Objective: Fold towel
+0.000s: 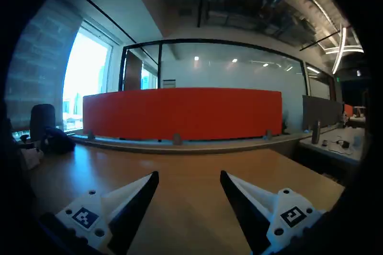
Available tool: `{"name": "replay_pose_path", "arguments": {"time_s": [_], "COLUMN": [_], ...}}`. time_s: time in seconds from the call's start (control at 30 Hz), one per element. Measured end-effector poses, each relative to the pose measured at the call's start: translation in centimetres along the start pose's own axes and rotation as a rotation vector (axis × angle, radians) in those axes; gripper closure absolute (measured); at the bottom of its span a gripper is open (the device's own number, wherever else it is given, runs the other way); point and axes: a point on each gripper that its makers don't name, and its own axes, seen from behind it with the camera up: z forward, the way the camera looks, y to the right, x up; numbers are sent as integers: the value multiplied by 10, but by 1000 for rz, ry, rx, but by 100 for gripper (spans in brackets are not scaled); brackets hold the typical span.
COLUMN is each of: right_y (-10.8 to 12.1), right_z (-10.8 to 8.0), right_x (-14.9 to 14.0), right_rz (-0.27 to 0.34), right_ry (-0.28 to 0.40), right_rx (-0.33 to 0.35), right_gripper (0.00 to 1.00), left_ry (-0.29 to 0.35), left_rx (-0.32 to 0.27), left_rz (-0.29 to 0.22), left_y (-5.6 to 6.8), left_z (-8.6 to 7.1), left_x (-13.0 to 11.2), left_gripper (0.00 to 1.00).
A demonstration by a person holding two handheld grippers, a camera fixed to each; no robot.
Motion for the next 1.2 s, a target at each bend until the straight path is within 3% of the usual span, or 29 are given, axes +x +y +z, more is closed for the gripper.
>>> {"name": "replay_pose_path", "arguments": {"time_s": [0.37, 1.2], "right_y": [15, 8], "right_z": [2, -6], "right_x": [-26, -19], "right_rz": [19, -13], "right_ry": [-11, 23], "right_rx": [-22, -23], "right_gripper": [1, 1], "left_ry": [0, 0], "left_rx": [0, 0], "left_rz": [0, 0], "left_y": [1, 1], "left_z": [0, 0], "left_x": [0, 0], "left_gripper": [6, 6]}}
